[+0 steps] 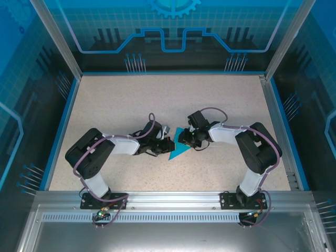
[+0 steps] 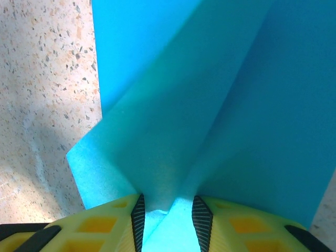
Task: Fold a paper plane with a square sheet of paper (pick it up from the middle)
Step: Fourth fold the wing at the center of the table.
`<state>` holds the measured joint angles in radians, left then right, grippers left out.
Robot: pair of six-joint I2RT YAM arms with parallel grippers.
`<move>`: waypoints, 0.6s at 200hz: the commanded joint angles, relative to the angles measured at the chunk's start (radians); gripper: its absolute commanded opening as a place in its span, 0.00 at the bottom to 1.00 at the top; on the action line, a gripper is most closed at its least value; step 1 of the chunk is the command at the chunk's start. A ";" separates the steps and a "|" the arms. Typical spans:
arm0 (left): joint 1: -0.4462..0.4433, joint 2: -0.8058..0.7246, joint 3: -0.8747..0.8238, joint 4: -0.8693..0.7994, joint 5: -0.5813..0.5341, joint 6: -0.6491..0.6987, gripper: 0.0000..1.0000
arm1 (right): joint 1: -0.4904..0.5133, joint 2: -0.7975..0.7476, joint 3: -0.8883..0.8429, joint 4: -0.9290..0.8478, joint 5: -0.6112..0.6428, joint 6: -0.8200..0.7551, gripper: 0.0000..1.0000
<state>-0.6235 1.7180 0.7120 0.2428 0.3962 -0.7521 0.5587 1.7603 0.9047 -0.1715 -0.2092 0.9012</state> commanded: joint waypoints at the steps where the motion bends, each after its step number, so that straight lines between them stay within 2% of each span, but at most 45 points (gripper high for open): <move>1: 0.010 0.015 0.024 -0.043 -0.034 0.031 0.07 | 0.009 0.063 -0.032 -0.139 0.082 0.015 0.35; 120: 0.014 0.037 0.033 -0.069 -0.047 0.040 0.03 | 0.006 0.101 0.023 -0.200 0.099 0.039 0.30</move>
<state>-0.6224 1.7367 0.7261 0.2131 0.3630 -0.7311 0.5587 1.7878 0.9562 -0.2474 -0.1978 0.9279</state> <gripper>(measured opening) 0.052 0.306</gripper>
